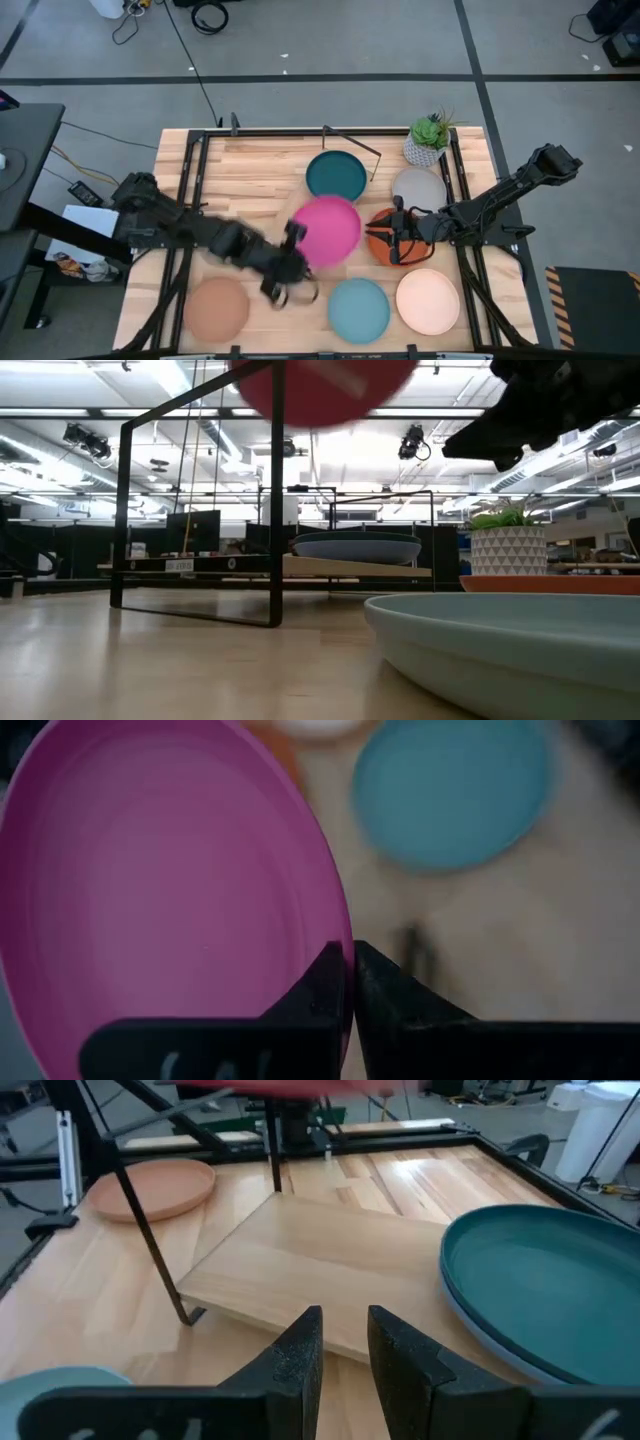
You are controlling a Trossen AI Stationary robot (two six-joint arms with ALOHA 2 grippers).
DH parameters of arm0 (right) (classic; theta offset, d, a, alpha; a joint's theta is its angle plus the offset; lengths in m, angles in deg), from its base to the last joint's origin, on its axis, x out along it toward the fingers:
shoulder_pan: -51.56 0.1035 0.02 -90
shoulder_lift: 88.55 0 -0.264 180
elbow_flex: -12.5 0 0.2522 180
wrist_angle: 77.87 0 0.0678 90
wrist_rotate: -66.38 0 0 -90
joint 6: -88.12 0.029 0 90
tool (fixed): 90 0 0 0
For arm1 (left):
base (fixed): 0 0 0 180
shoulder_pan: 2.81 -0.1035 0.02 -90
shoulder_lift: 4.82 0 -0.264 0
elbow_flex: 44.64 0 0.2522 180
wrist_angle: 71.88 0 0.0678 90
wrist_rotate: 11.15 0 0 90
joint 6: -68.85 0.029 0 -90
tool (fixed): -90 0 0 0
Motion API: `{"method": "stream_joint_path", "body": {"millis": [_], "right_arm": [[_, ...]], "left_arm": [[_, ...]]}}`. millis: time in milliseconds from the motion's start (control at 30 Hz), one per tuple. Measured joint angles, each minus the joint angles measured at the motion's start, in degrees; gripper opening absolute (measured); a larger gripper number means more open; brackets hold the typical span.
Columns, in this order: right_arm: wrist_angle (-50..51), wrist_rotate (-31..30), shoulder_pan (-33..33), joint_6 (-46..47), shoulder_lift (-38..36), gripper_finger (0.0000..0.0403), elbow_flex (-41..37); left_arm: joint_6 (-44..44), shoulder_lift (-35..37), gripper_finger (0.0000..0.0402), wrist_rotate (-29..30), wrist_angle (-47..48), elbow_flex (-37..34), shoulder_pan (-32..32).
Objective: Place and stack plates onto a shelf
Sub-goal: Stack the pink plate on top of the dark green plate on the shelf
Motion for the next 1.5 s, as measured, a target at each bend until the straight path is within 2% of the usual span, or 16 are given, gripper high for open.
{"method": "stream_joint_path", "body": {"millis": [167, 400, 733, 933, 1133, 1400, 1500], "right_arm": [[0.9, -5.2, 2.0, 0.7, 0.0, 0.0089, 0.0], [4.3, -5.8, 2.1, 3.3, 0.0, 0.0089, 0.0], [5.7, -7.4, 2.2, 3.6, 0.0, 0.0089, 0.0], [5.6, -7.4, 2.2, 3.7, 0.0, 0.0089, 0.0], [5.3, -7.6, 2.1, 4.0, 0.0, 0.0089, 0.0], [4.3, -7.5, 2.1, 4.1, 0.0, 0.0089, 0.0], [4.5, -7.4, 2.1, 4.5, 0.0, 0.0089, 0.0]], "left_arm": [[13.6, -0.2, 0.0015, -4.0, 2.7, 0.0, -9.9], [28.9, -3.3, 0.0015, -9.7, 8.4, 0.0, -22.8], [46.5, -10.1, 0.0016, -11.2, 7.3, 0.0, -32.3], [50.3, -11.7, 0.0017, -15.2, 3.5, 0.0, -36.9], [49.8, -12.7, 0.0028, -19.3, 1.5, 0.0, -39.1], [44.6, -12.3, 0.0131, -20.4, 1.8, 0.0, -38.7], [44.4, -10.6, 0.0156, -20.1, 0.1, 0.0, -37.1]]}}
